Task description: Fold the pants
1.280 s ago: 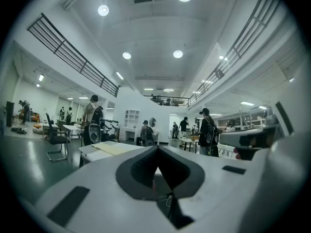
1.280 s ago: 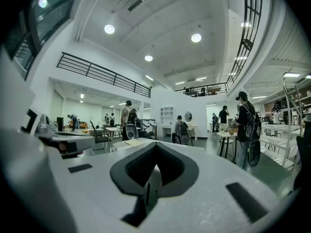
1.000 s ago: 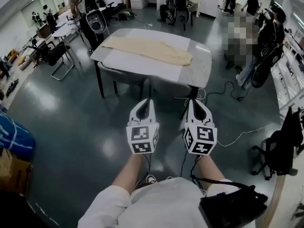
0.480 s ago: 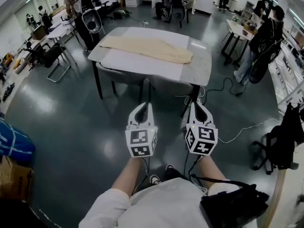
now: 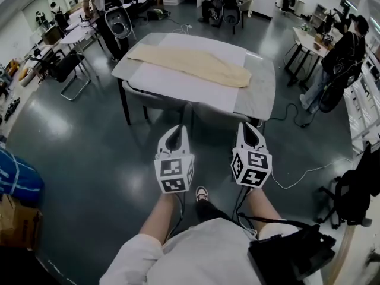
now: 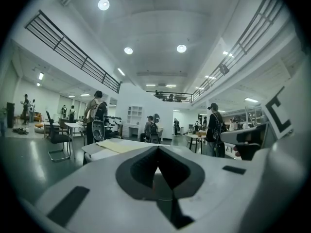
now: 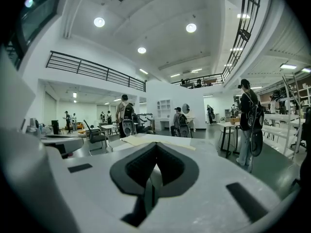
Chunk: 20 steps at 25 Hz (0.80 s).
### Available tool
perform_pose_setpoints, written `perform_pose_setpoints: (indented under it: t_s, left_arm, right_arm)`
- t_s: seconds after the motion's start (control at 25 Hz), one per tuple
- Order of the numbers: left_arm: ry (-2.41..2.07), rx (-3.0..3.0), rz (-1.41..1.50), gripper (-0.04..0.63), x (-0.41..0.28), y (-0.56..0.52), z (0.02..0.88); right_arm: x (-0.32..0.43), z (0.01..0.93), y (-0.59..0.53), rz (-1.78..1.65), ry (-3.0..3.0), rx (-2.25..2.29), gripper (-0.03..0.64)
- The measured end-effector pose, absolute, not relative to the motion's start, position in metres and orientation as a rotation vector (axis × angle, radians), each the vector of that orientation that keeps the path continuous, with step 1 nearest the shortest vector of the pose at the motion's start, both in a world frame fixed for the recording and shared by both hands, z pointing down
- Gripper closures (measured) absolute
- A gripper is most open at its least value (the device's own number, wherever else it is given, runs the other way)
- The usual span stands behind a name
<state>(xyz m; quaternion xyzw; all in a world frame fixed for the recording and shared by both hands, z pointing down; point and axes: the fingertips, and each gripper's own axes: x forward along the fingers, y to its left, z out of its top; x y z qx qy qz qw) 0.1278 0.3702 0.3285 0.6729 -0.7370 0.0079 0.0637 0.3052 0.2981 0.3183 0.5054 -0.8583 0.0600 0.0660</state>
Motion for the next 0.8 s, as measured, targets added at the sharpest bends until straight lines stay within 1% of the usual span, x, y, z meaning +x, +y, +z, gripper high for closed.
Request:
perform_pose_setpoints:
  t_s: [0.28, 0.48, 0.8]
  left_arm:
    - [-2.267, 1.966, 0.039, 0.591, 0.080, 0.283, 0.319]
    - [-2.288, 1.948, 0.090, 0.591, 0.063, 0.219, 0.325]
    - [-2.290, 1.889, 0.121, 0.591, 0.024, 0.149, 0.338]
  right_arm:
    - [0.253, 0.312, 0.200, 0.208, -2.632, 1.457, 0.624]
    - [0.232, 0.324, 0.131, 0.252, -2.646, 1.417, 0.624]
    - [0.190, 0.341, 0.056, 0.293, -2.643, 1.346, 0.624]
